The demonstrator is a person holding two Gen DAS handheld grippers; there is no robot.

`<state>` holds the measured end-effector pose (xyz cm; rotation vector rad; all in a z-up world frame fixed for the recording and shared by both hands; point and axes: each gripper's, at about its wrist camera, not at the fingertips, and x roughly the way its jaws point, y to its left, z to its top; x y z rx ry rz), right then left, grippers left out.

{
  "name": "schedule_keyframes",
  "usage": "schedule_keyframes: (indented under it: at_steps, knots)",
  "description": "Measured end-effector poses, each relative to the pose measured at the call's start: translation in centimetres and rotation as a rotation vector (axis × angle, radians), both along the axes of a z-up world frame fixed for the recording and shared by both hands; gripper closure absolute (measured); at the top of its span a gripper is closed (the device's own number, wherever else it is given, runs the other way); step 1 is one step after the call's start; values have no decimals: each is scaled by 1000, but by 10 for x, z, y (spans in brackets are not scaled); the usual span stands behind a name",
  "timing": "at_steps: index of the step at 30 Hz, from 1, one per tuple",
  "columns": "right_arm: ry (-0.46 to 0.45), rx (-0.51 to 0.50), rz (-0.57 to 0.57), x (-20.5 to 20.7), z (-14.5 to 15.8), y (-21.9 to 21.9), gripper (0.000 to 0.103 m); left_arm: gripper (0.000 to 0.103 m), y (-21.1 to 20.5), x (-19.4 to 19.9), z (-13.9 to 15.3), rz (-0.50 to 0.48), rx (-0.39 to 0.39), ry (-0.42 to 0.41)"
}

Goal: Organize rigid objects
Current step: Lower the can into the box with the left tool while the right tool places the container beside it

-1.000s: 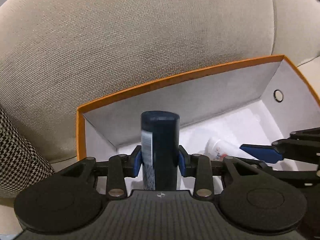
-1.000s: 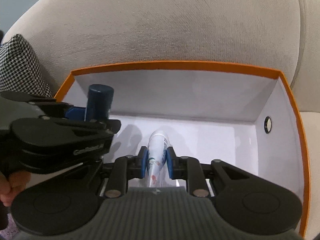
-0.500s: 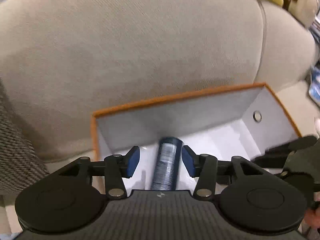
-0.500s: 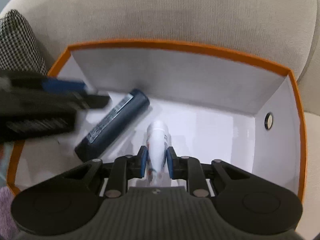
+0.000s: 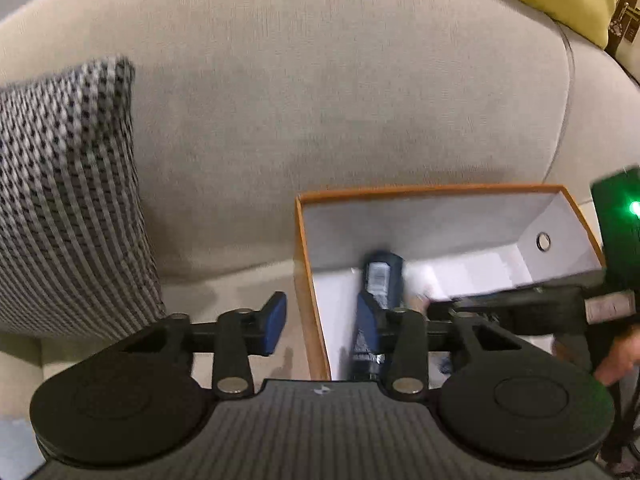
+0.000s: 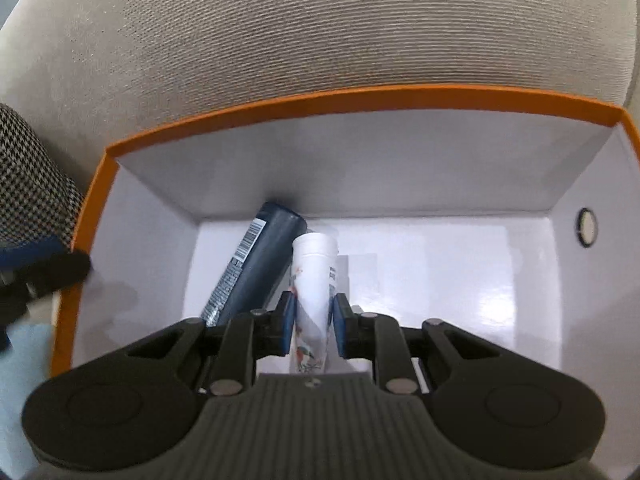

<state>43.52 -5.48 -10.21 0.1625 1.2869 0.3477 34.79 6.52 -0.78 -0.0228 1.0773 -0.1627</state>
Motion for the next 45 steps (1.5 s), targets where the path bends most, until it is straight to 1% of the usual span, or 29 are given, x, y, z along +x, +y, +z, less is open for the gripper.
schedule_keyframes:
  at_steps: [2, 4, 6, 8, 9, 11, 14, 16, 19, 20, 21, 23, 27, 29, 32, 33, 35, 36, 38, 41, 43, 45]
  knots:
    - [7, 19, -10, 1, -4, 8, 82, 69, -1, -3, -4, -8, -2, 5]
    - [14, 40, -13, 4, -7, 14, 82, 71, -2, -6, -8, -13, -13, 8]
    - [25, 62, -16, 6, -9, 25, 82, 77, -1, -8, -10, -12, -22, 9]
    - [21, 73, -5, 9, -10, 33, 83, 79, 6, -9, -7, -14, -36, 8]
    - [22, 83, -3, 10, -11, 36, 83, 79, -2, -7, -12, -14, -42, 9]
    - [40, 124, -1, 10, -15, 41, 83, 81, -2, -9, -13, -14, -44, 4]
    - [39, 128, -3, 12, -15, 44, 83, 81, 1, -10, -13, -10, -57, 3]
    - [21, 123, -11, 15, -13, 37, 83, 81, 3, -10, -13, -10, -65, 2]
    - [23, 121, -44, 18, -12, 24, 82, 81, 6, -11, -15, -2, -68, 2]
    - [26, 122, -39, 19, -13, 21, 81, 81, 7, -12, -15, 0, -68, 1]
    - [31, 118, -28, 6, -12, 16, 81, 81, 7, -13, -15, 2, -68, 1]
    - [29, 106, -7, 6, -12, 17, 80, 81, 7, -11, -19, 2, -65, 1]
    - [27, 33, 28, 6, -16, 22, 73, 81, 7, -8, -21, -4, -58, 3]
    - [39, 19, 43, 6, -19, 13, 69, 81, 7, -7, -21, -4, -59, 4]
    - [37, 9, 68, 6, -21, 20, 68, 81, 6, -6, -20, -8, -56, 3]
    - [33, 6, 70, 7, -20, 20, 69, 81, 6, -6, -19, -11, -54, 3]
    - [24, 15, 77, 6, -22, 27, 75, 81, 5, -6, -19, -13, -51, 0]
    - [21, 26, 77, 2, -17, 10, 78, 81, 5, -6, -19, -14, -50, 0]
    - [9, 28, 82, 2, -16, 14, 79, 81, 5, -6, -19, -16, -51, -2]
    - [-21, 21, 129, -1, -12, 20, 79, 81, 6, -5, -19, -20, -53, -3]
    - [-28, 28, 178, -1, -10, 25, 80, 81, 7, -5, -19, -20, -55, -5]
    - [-38, 13, 231, -3, -7, 29, 80, 81, 7, -6, -19, -17, -54, -7]
